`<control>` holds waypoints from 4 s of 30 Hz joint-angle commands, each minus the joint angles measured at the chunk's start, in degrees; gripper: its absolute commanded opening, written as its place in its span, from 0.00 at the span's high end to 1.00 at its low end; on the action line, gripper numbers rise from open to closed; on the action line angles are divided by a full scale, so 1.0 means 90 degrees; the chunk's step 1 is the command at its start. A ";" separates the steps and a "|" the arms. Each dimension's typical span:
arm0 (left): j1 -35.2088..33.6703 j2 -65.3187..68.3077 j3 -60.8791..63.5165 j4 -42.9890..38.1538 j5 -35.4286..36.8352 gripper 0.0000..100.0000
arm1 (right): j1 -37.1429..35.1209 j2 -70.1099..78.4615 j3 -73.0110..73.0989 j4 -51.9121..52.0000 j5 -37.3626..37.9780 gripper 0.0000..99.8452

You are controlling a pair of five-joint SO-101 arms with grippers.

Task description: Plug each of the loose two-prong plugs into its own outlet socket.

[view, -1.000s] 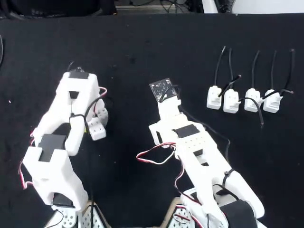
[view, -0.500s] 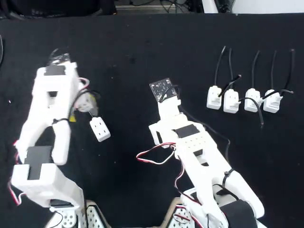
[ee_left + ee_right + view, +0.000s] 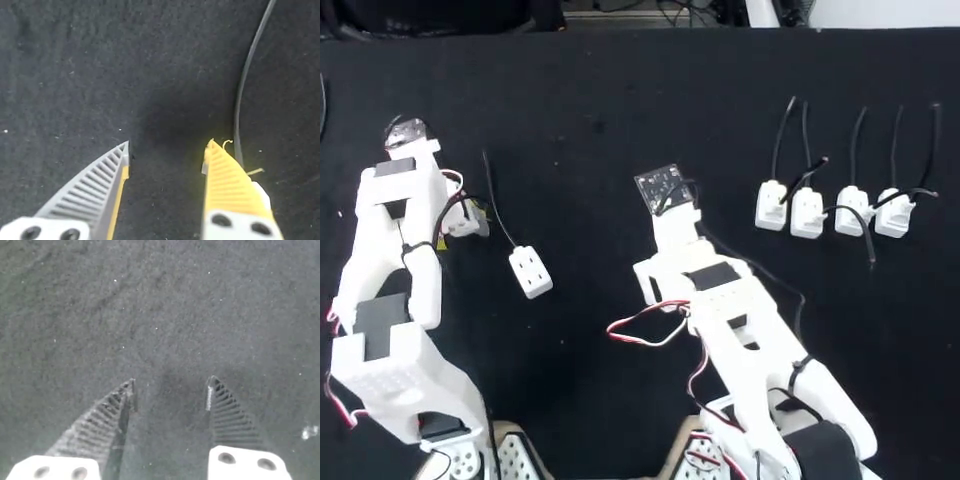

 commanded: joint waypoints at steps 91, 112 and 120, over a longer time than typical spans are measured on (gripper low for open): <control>-0.1060 -0.1573 0.2515 -0.2188 0.0381 0.77 | 0.1455 -0.0210 -0.0357 -0.0137 -0.0791 0.79; -0.2857 -0.1993 -0.0230 -0.2354 -0.3702 0.77 | 0.1455 -0.0200 -0.0357 -0.0137 -0.0801 0.79; -0.3365 0.0567 -0.3258 -0.1827 -0.4171 0.77 | 0.1455 -0.0200 -0.0357 -0.0137 -0.0801 0.79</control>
